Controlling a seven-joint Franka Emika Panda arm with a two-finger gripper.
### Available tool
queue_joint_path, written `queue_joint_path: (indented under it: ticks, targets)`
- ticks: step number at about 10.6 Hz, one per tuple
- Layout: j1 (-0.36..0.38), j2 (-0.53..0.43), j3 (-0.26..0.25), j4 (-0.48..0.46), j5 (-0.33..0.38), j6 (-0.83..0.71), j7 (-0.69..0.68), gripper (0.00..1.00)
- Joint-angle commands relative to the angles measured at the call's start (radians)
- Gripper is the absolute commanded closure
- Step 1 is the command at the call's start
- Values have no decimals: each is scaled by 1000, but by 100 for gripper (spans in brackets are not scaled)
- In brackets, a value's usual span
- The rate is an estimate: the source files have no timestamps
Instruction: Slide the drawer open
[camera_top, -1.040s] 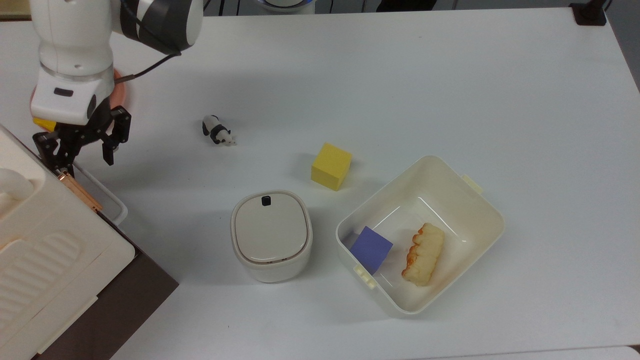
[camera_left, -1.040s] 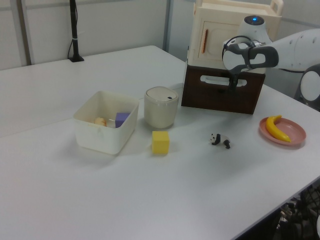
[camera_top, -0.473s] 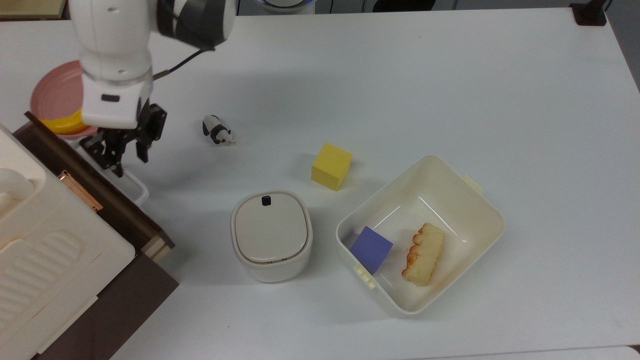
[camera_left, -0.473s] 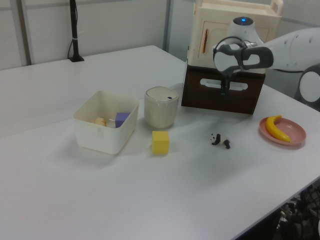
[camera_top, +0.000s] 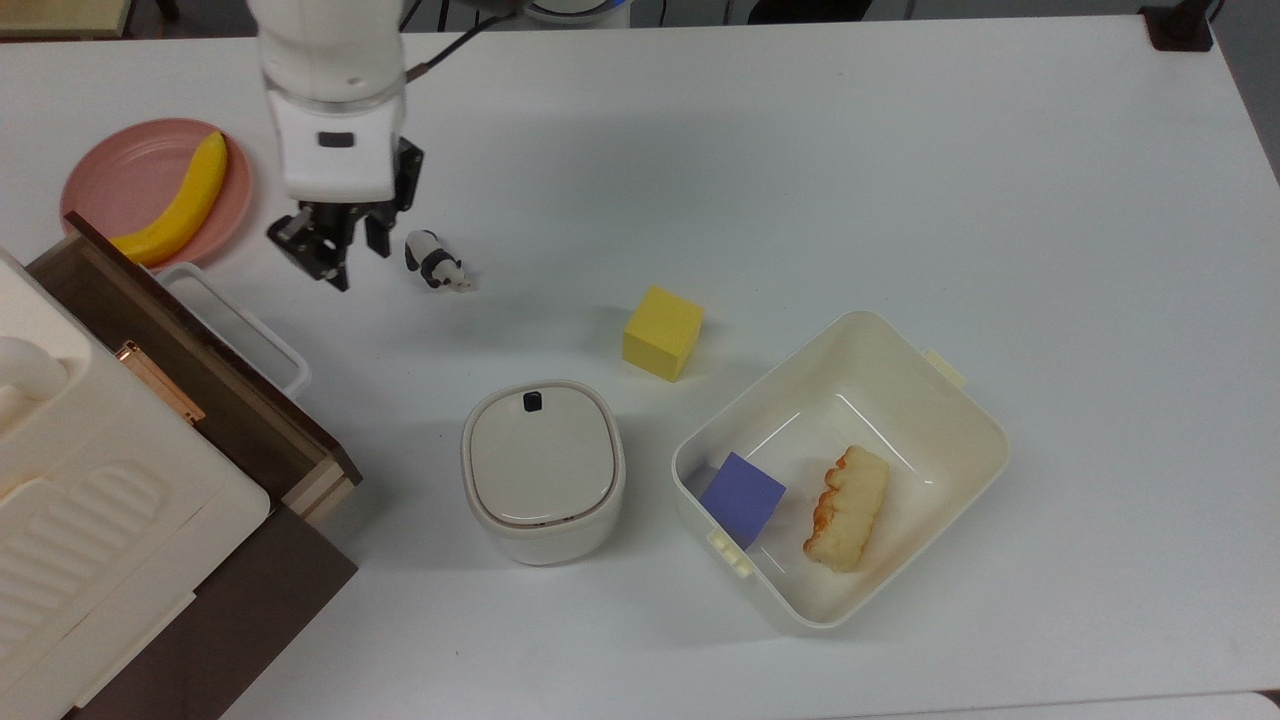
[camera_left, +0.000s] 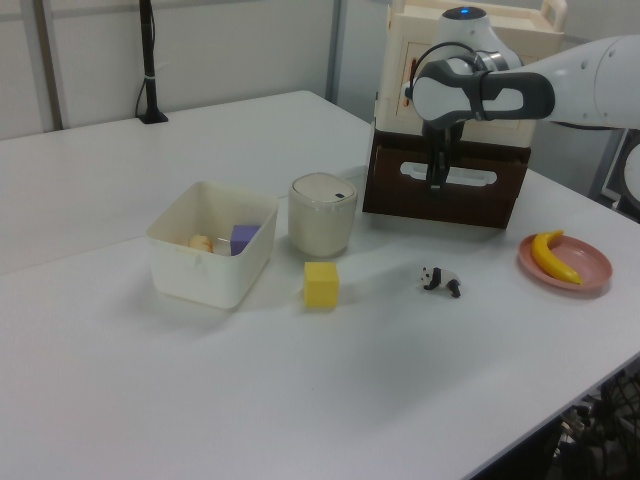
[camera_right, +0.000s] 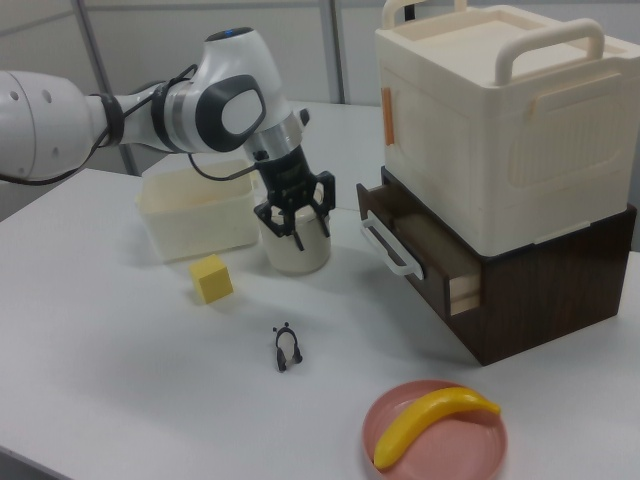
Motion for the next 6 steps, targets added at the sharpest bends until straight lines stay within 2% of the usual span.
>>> queue_joint_path:
  ticks: [1,2,3,4,5,6]
  targets:
    - [49,-65,-6,-74,-6,-76,-16,50]
    - [71,-77,-4,-73,4,-135,0,50]
    - [91,-98,-4,-65,27,-221,48,44]
    - [107,-126,-4,-62,78,-279,119,41]
    - [127,-149,-4,-61,112,-315,203,38]
    - [158,-160,-4,-44,130,-347,391,31]
